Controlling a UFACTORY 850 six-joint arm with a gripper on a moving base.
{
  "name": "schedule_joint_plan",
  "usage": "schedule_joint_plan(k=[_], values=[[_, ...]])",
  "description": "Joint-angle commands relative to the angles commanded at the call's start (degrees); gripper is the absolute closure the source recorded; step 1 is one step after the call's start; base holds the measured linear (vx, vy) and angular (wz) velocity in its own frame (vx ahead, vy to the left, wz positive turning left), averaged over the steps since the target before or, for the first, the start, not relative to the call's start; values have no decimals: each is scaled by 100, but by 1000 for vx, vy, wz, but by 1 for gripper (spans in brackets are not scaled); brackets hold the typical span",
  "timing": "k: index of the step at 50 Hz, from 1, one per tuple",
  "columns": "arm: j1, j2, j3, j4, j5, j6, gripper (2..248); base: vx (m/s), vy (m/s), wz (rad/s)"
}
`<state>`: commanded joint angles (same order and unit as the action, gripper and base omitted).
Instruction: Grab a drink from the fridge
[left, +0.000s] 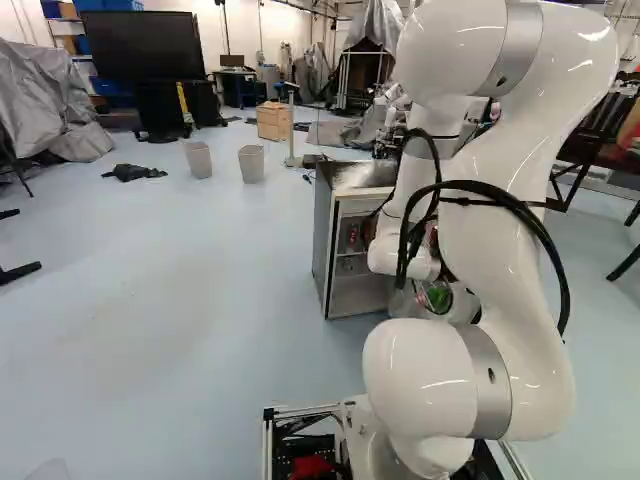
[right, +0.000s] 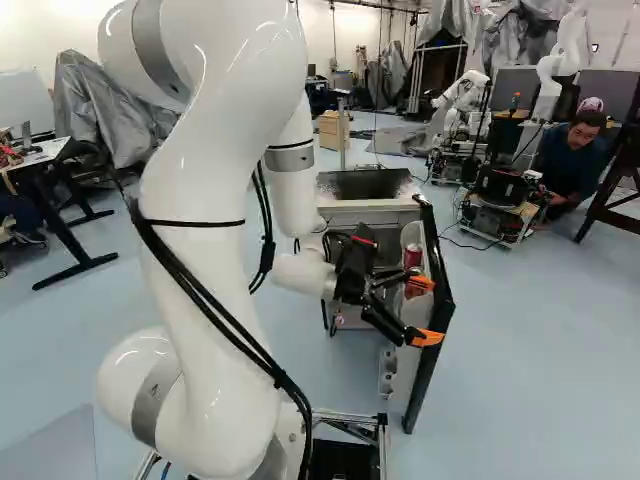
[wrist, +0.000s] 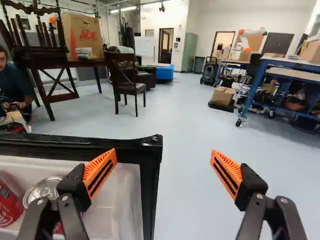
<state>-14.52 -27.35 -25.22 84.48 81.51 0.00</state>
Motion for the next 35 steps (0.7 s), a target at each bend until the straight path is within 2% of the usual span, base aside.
schedule_joint_plan(k=[35], values=[[-1037,-543,-1166,0,0,0,3,0,0,0]])
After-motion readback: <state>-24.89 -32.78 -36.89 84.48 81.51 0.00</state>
